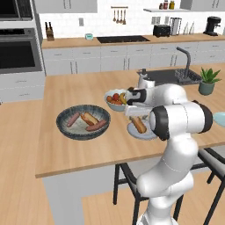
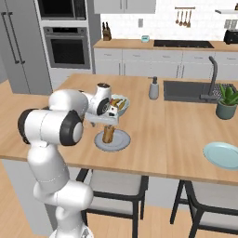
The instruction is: Place one bun and one sausage from the bowl on each plate.
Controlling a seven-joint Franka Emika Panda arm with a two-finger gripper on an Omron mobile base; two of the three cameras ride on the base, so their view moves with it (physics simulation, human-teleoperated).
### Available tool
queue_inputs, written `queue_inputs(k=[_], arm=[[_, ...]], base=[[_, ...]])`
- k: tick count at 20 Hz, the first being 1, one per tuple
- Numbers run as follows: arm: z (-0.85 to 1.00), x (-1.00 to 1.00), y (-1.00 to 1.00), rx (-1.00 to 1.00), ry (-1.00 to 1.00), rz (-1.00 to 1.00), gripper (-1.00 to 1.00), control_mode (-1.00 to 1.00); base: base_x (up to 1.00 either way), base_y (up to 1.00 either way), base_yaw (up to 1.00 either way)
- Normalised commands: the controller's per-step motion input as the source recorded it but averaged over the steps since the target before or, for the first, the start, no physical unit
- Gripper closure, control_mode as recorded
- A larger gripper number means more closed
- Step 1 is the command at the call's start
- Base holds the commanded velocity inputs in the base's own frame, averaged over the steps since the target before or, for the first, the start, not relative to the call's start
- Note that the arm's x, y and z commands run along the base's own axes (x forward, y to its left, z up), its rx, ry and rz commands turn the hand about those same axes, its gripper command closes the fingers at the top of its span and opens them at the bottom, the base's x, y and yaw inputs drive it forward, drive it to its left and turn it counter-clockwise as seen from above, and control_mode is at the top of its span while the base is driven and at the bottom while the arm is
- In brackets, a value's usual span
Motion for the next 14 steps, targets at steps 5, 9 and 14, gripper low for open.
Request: queue_inputs(k=[5,9,14], arm=[[0.15,0.1,0.88,0.0,0.0,0.0,-1.0,-1.0],[0.14,0.35,0.83,0.0,0.0,-0.05,-1.0,-1.0],[0.0,0.24,0.82,0.0,0.02,-0.14,-1.0,-1.0]], base=[[0.0,0.0,0.0],[0.0,0.0,0.0],[0.0,0.0,0.0]])
